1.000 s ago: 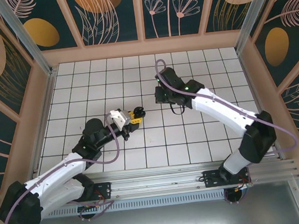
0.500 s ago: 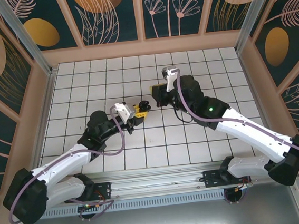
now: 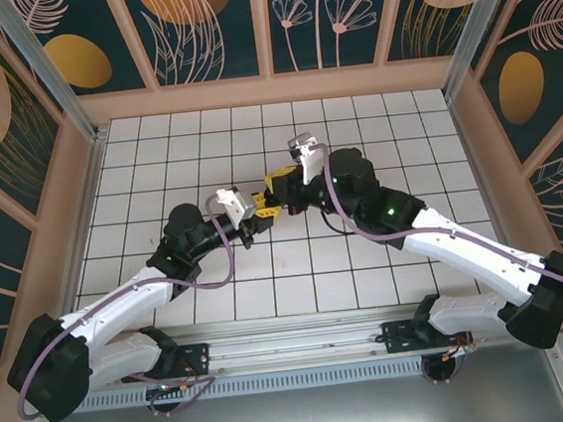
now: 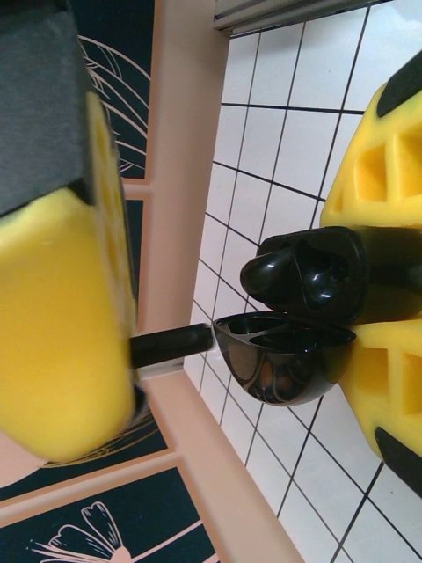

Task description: Insert the wireless bluetooth earbuds into the charging case

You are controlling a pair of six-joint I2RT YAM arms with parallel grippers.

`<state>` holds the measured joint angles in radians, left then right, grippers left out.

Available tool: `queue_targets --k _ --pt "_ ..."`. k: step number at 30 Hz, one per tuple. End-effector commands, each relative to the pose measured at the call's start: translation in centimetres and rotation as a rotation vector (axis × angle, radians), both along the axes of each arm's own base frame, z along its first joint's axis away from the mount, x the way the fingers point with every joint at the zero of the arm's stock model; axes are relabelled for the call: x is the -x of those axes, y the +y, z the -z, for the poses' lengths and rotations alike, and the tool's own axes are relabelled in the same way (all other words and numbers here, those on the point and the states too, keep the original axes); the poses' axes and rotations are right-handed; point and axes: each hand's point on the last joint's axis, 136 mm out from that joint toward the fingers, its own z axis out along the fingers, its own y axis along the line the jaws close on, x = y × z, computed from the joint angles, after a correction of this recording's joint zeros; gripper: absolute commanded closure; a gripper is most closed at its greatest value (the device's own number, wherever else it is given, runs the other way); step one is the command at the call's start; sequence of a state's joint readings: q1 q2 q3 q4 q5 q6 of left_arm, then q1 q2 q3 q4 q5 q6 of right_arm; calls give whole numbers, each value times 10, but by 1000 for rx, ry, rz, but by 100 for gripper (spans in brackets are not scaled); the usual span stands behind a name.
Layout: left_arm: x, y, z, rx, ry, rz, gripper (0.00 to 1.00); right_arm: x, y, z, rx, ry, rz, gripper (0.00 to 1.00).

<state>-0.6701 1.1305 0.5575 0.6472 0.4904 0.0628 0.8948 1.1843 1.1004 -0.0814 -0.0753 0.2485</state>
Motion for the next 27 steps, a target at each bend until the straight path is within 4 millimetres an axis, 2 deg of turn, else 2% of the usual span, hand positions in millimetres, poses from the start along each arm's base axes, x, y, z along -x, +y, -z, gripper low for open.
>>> queue_targets --k 1,19,27 --pt "5 -1 -27 55 -44 21 100 6 10 -5 1 -39 -65 92" --pt "-1 4 -34 85 -34 -30 100 7 14 16 125 -37 -38 94" --pt "-1 6 -36 93 -34 -38 100 7 6 6 107 -52 -2 94"
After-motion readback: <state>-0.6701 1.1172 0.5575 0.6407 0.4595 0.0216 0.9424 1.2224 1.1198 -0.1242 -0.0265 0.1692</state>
